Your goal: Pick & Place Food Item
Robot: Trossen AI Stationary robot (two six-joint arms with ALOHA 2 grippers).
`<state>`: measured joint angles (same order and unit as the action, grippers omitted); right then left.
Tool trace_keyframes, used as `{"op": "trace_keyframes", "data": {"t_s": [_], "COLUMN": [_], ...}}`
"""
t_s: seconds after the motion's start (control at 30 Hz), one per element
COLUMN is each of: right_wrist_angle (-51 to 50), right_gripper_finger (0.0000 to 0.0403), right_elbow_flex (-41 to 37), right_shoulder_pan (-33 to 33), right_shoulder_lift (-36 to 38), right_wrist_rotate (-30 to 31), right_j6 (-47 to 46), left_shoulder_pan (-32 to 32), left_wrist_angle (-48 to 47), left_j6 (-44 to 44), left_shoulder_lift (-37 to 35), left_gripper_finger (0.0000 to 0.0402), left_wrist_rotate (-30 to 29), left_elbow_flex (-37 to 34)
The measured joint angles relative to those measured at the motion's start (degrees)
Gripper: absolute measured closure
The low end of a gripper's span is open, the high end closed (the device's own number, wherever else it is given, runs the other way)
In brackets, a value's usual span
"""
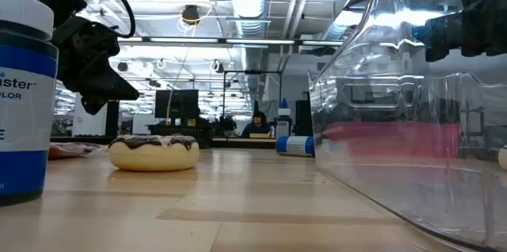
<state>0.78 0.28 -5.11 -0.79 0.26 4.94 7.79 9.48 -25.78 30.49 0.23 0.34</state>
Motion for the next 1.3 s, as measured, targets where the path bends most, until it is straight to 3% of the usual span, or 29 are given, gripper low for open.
{"op": "trace_keyframes", "data": {"t_s": [0.2,0.53,0.77,1.1,1.3], "right_wrist_angle": [0.0,0.0,0.0,0.0,0.78], "right_gripper_finger": [0.0272,0.0272,0.0272,0.0272,0.0272], "right_elbow_flex": [0.0,0.01,-0.01,0.01,0.02], "right_shoulder_pan": [0.0,0.01,0.0,-0.01,1.52], "right_shoulder_lift": [0.0,0.0,0.0,0.0,0.04], "right_wrist_rotate": [-0.01,-0.01,0.0,0.0,4.66], "right_j6": [0.01,-0.01,0.01,0.0,14.41], "left_shoulder_pan": [0.0,0.0,0.0,-0.04,-3.56], "left_wrist_angle": [0.35,12.02,15.45,18.31,30.14], "left_j6": [-0.85,-16.11,-24.27,-28.72,-21.66], "left_shoulder_lift": [0.01,0.01,0.01,0.01,-0.01], "left_gripper_finger": [0.0393,0.0393,0.0393,0.0393,0.0393], "left_wrist_rotate": [0.0,0.17,3.8,6.03,7.77], "left_elbow_flex": [0.01,0.02,0.02,0.0,0.02]}}
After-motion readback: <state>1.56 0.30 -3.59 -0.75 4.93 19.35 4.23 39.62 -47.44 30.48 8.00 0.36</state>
